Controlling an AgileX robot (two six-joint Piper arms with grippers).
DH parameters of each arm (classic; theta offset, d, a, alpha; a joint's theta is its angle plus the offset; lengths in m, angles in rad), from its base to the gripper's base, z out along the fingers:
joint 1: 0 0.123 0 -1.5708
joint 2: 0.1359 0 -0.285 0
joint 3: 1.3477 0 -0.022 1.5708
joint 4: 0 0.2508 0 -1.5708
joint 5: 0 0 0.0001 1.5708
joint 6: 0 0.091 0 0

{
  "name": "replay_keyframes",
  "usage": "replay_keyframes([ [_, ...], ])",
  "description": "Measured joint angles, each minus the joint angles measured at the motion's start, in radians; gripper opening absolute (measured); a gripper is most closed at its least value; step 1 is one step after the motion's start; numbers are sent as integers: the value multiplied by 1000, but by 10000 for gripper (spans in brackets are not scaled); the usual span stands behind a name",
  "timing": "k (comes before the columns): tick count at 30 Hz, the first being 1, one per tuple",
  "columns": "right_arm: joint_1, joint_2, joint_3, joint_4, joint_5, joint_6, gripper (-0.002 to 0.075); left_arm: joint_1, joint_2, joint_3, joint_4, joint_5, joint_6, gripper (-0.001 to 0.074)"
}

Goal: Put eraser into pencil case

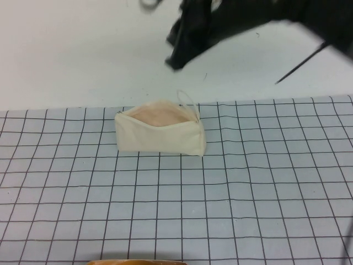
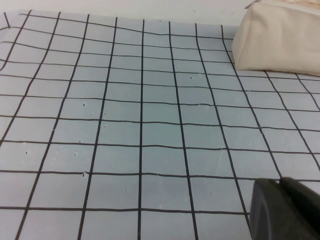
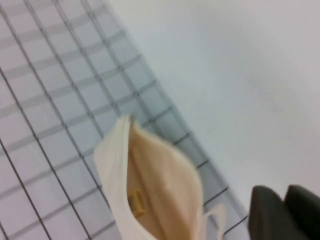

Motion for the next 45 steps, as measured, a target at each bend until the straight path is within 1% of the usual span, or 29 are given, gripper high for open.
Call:
replay_keyframes([
  [3,0,-108,24,62,11,8,20,0,0,0,0,0,0,-1],
  [6,0,-202,102,153,24,-8,8,0,0,0,0,0,0,-1],
  [9,0,-308,231,240,35,-60,5,0,0,0,0,0,0,-1],
  [12,0,-433,405,257,29,-78,1,0,0,0,0,0,0,-1],
  [18,0,-736,789,232,-54,-80,-1,0,0,0,0,0,0,-1],
  [25,0,-1065,1168,98,-348,-95,-1,0,0,0,0,0,0,-1],
  [28,0,-1199,1293,55,-426,-97,-1,0,0,0,0,0,0,-1],
  [31,0,-1337,1400,20,-446,-71,-1,0,0,0,0,0,0,-1],
  [35,0,-1507,1528,-28,-465,5,-1,0,0,0,0,0,0,-1],
  [40,0,-1677,1692,-28,-476,94,-1,0,0,0,0,0,0,-1],
  [43,-37,-1758,1786,-58,-476,183,-1,0,0,0,0,0,0,-1],
  [45,-108,-1808,1847,-72,-476,234,-1,0,0,0,0,0,0,-1],
])
